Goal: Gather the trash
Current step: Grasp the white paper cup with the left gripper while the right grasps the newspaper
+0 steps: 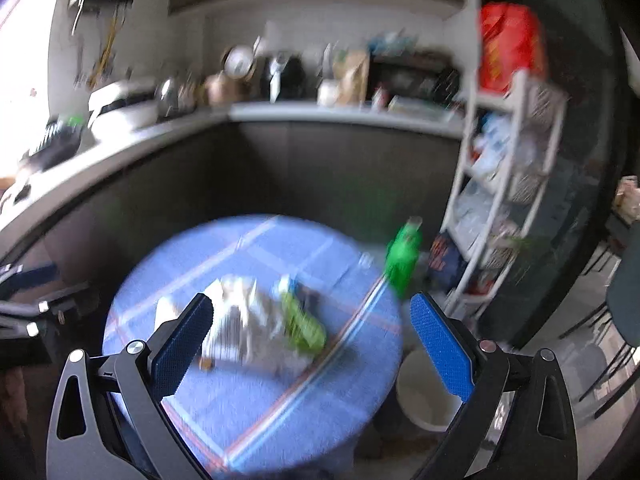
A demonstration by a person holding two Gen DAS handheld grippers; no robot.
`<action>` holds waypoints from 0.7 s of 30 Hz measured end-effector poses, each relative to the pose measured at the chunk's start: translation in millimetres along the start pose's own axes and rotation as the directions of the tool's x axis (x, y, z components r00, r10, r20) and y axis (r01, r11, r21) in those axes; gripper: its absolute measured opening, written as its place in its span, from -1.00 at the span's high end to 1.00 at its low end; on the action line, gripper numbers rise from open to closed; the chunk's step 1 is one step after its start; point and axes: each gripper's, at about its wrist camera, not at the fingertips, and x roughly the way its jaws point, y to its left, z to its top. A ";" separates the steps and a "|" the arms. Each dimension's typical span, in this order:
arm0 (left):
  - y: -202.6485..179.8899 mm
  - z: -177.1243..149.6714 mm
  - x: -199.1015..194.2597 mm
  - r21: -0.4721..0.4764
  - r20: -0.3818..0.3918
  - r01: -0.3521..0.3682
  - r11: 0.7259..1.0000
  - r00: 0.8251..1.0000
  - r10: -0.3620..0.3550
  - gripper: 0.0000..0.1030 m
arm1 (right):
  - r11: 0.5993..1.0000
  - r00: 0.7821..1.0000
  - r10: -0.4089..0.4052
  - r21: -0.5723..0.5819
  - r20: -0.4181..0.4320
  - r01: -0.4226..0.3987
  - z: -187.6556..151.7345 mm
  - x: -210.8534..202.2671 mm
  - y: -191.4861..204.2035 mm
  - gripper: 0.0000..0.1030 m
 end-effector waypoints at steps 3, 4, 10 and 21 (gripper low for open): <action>16.3 -15.8 19.7 -0.016 -0.070 0.000 1.000 0.998 -0.001 -0.93 | 0.998 0.994 0.059 0.041 -0.095 -0.055 -12.0 29.5 0.0 -0.83; 20.6 -20.2 25.5 -0.027 -0.091 0.002 1.000 0.996 -0.004 -0.91 | 0.996 0.990 0.082 0.052 -0.111 -0.077 -14.4 37.4 2.3 -0.83; 41.5 -34.3 57.4 -0.103 -0.156 0.051 0.993 0.985 -0.067 -0.82 | 0.980 0.964 0.201 0.036 -0.177 -0.198 -16.8 77.9 43.1 -0.83; 60.7 -35.3 134.7 -0.160 -0.266 0.071 0.984 0.957 -0.113 -0.54 | 0.975 0.946 0.216 0.006 -0.241 -0.221 -22.0 125.4 62.1 0.27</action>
